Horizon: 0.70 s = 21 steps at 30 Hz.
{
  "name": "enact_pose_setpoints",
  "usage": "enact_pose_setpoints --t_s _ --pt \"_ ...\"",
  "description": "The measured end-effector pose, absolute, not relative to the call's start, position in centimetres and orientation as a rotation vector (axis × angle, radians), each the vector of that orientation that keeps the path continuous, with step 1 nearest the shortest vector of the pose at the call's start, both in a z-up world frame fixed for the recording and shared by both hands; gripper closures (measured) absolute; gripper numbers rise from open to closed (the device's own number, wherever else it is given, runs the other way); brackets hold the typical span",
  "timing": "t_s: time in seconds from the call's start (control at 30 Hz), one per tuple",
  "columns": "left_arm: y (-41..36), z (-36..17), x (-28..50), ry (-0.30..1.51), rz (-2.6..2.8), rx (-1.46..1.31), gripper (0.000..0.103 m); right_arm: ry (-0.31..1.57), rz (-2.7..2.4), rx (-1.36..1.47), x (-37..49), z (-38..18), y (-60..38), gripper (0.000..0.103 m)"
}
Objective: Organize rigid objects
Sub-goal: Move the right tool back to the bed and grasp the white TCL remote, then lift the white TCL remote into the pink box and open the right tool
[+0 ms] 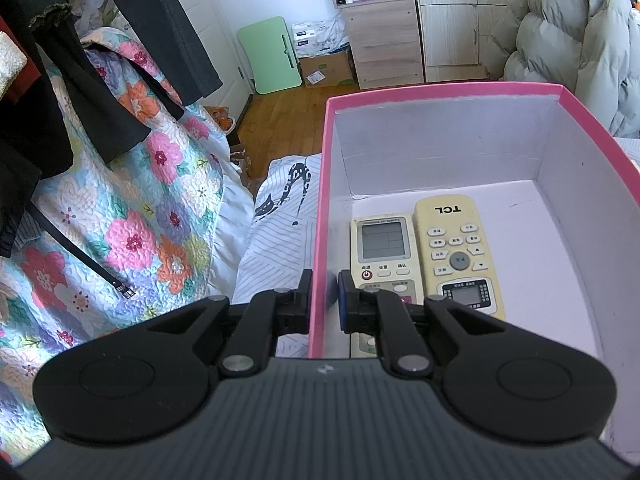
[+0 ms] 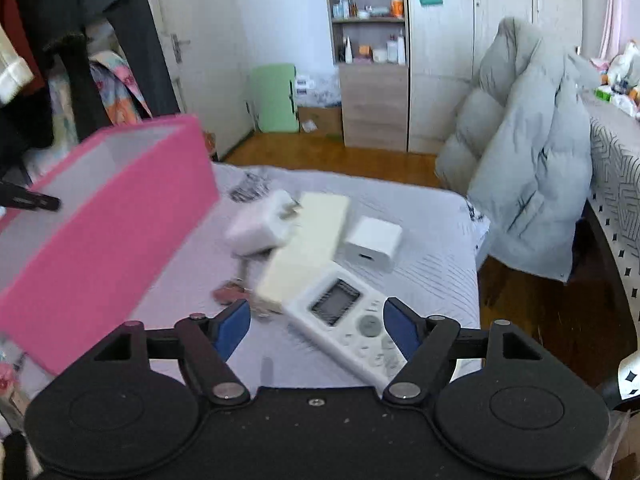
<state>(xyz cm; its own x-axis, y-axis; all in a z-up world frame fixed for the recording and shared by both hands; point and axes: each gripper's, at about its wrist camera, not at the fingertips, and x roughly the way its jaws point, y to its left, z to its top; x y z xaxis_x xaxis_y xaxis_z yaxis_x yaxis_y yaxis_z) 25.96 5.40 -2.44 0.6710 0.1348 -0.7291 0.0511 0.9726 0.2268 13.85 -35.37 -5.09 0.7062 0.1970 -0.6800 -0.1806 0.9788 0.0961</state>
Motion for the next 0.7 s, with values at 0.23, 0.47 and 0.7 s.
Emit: enact_pose_setpoints --t_s 0.23,0.47,0.7 --pt "5.2 -2.5 26.2 0.838 0.057 0.260 0.091 0.781 0.310 -0.321 15.2 -7.2 -34.5 0.016" --pt "5.0 -2.6 26.1 0.838 0.060 0.262 0.091 0.834 0.320 -0.320 17.0 -8.5 -35.3 0.009" --pt "4.9 -2.7 26.0 0.839 0.061 0.265 0.091 0.912 0.283 -0.099 17.8 -8.4 -37.5 0.029"
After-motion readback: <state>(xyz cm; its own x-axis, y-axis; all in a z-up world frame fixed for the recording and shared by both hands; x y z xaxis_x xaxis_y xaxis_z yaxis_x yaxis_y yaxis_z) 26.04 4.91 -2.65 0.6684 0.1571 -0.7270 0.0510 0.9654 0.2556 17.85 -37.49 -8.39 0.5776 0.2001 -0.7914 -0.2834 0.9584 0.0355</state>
